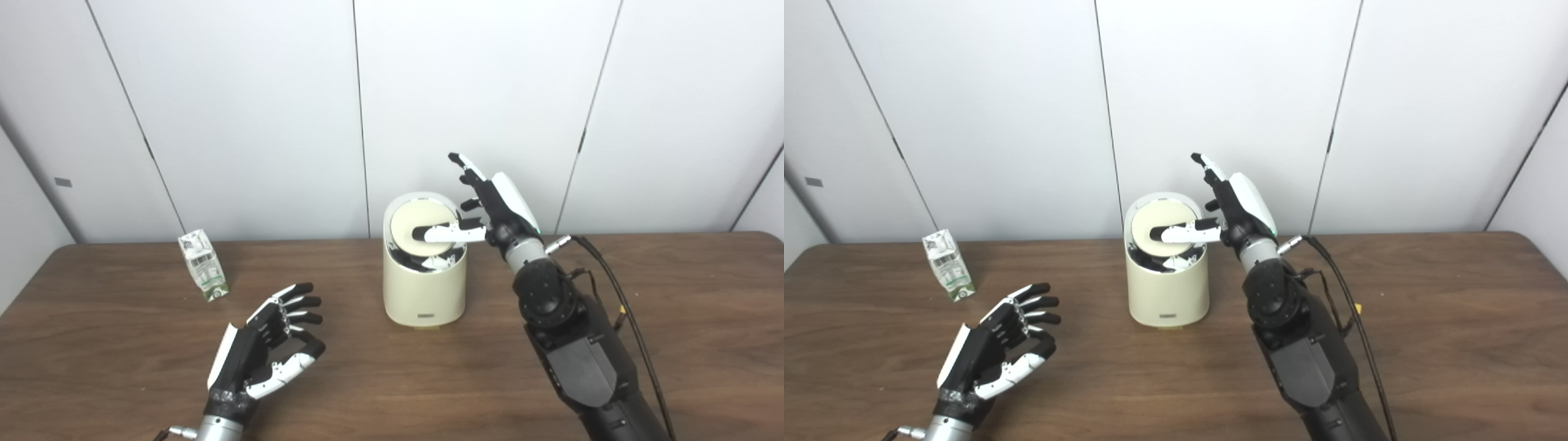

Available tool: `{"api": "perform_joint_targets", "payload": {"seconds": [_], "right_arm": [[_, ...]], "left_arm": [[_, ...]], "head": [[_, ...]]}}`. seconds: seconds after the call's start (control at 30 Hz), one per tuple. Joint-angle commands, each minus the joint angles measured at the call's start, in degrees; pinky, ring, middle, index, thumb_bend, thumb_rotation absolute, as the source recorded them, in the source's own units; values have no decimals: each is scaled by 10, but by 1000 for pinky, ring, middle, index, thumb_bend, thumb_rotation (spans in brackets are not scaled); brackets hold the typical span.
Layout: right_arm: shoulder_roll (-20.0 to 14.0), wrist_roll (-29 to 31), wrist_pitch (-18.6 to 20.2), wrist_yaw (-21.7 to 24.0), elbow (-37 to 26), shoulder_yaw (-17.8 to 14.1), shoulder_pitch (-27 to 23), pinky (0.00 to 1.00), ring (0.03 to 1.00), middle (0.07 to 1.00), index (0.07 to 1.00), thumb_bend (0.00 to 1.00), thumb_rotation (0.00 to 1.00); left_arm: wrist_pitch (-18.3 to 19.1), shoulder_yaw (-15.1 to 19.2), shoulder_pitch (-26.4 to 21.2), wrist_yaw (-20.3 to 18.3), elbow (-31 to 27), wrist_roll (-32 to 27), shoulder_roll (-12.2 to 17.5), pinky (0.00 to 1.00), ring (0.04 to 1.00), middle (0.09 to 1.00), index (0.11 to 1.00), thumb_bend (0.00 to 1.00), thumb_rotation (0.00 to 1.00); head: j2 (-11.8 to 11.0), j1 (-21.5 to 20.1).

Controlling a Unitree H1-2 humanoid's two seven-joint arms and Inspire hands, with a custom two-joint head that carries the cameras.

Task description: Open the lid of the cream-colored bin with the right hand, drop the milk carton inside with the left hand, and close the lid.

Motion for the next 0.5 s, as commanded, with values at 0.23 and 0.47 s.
{"api": "perform_joint_targets", "payload": {"seconds": [0.23,0.47], "right_arm": [[-14,-36,9,5,-21,19,-32,652,882,963,969,928,319],[-22,-75,37,9,-31,38,-28,671,900,968,959,915,246]], "left_arm": [[-6,0,-8,2,-24,-2,2,531,677,757,838,700,298],[-6,-1,-6,1,-27,-3,3,541,679,760,842,695,296]], "head": [[6,-2],[9,-1]]}}
